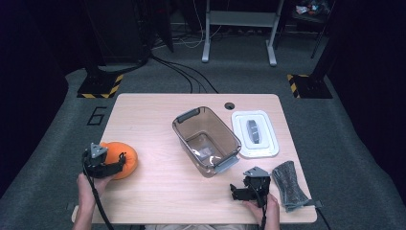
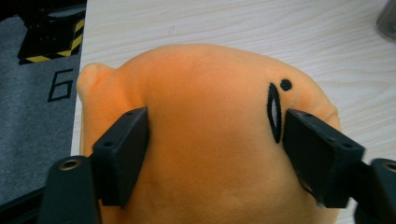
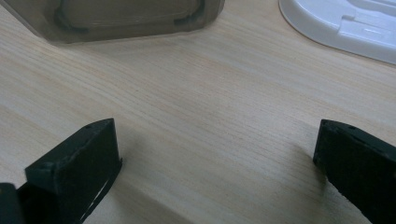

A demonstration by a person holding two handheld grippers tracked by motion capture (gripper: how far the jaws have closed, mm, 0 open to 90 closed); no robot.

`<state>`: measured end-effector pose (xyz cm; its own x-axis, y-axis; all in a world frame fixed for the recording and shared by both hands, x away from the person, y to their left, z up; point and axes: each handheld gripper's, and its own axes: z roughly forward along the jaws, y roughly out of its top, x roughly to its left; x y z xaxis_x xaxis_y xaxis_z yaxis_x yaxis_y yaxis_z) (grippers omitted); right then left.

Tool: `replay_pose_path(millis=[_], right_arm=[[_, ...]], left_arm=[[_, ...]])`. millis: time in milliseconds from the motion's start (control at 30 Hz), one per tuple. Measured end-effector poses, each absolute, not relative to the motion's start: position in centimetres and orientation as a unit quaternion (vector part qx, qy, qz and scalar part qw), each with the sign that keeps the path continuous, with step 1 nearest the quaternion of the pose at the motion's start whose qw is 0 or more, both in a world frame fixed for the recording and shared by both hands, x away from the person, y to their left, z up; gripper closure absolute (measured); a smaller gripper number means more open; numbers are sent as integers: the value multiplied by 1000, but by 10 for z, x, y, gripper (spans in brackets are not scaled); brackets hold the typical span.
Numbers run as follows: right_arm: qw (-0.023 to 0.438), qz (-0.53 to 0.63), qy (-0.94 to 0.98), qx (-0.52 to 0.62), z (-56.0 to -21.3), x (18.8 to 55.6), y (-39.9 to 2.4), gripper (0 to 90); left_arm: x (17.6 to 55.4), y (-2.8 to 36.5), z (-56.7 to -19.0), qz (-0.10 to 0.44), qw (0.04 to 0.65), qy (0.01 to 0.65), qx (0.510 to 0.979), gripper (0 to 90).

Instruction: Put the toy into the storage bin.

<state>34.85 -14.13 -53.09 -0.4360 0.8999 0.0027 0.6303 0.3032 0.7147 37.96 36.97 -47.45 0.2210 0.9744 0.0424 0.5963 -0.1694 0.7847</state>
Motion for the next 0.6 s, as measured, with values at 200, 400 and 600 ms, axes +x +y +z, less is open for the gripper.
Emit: replay_pose_path(millis=[200,400,600], right_arm=[[204,330,781,490,-531,348,-141,0],[205,329,781,490,-531,349,-141,0],[205,331,781,488,-531,349,-141,0]], left_arm=[[380,369,-477,295,323,552,710,410],[379,369,-476,290,323,552,712,515],[377,370,-474,303,331,543,709,576]])
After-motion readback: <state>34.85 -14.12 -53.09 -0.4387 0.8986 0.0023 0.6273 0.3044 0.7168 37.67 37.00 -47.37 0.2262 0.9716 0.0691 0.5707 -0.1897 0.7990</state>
